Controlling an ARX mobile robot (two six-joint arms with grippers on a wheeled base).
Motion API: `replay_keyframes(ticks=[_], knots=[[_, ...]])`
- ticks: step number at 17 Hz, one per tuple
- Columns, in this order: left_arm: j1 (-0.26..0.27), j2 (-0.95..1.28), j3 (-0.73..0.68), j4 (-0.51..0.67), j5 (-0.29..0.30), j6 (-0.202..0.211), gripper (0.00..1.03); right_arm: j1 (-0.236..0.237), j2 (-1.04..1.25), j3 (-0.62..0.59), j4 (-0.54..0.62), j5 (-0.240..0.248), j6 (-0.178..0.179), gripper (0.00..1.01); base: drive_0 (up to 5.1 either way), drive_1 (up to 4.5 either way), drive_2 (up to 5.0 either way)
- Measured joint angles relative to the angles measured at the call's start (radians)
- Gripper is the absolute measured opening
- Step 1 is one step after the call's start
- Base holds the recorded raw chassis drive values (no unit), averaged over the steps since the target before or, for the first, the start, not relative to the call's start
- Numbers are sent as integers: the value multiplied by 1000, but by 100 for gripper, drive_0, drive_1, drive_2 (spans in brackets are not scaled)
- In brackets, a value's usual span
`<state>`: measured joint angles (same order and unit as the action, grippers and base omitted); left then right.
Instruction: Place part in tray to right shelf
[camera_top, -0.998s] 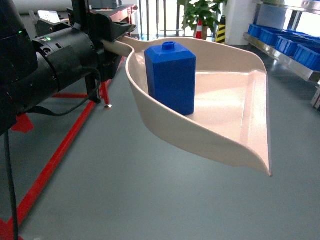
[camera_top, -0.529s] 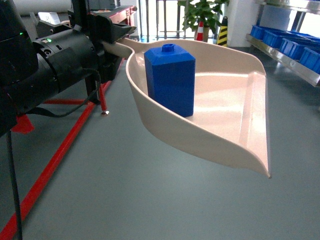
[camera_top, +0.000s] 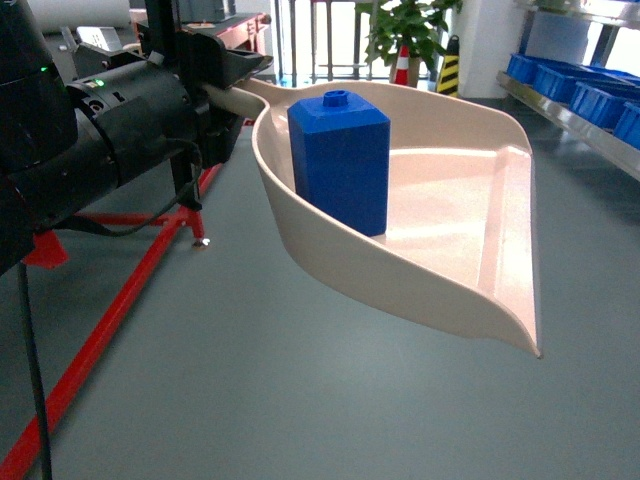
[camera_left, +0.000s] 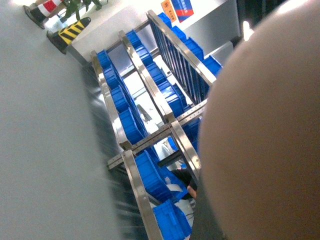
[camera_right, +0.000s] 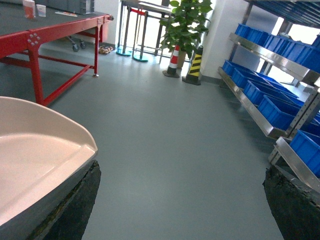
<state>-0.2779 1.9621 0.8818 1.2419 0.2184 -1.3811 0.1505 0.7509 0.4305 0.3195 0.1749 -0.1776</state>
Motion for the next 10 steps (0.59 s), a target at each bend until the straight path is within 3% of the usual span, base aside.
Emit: replay_keyframes(ticks=[10], knots=[[1,0,0,0,-1,0,12,0,0,0,3,0,0,98,0,432,-432]])
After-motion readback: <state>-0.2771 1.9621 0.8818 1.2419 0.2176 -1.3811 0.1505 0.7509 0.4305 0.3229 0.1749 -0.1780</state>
